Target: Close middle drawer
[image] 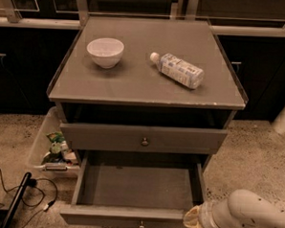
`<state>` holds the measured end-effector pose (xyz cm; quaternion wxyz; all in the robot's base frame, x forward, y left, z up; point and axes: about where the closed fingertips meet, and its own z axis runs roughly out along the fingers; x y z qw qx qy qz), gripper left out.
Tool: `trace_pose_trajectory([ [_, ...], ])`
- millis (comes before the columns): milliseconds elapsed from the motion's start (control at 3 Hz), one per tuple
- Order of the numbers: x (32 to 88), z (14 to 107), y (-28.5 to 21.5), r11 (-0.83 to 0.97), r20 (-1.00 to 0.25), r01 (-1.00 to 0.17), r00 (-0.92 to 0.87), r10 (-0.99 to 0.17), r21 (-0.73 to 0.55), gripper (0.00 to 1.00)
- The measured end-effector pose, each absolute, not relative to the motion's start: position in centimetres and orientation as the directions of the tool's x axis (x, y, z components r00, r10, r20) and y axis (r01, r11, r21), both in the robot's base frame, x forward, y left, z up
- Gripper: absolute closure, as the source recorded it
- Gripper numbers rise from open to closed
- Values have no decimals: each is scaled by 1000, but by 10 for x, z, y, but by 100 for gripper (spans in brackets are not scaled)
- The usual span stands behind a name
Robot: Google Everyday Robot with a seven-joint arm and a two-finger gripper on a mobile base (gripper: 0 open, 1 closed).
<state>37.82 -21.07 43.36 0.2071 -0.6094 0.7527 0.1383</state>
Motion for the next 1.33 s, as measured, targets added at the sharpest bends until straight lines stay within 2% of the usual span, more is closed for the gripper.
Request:
trace_pose_trajectory([
  [333, 378, 436, -211, 219, -480, -975, -171, -860, -44, 100],
  [667, 353, 431, -203, 177, -458, -984, -165, -873, 17, 100],
  [1333, 351, 392, -189, 125, -448, -989, -145, -882, 75, 100],
])
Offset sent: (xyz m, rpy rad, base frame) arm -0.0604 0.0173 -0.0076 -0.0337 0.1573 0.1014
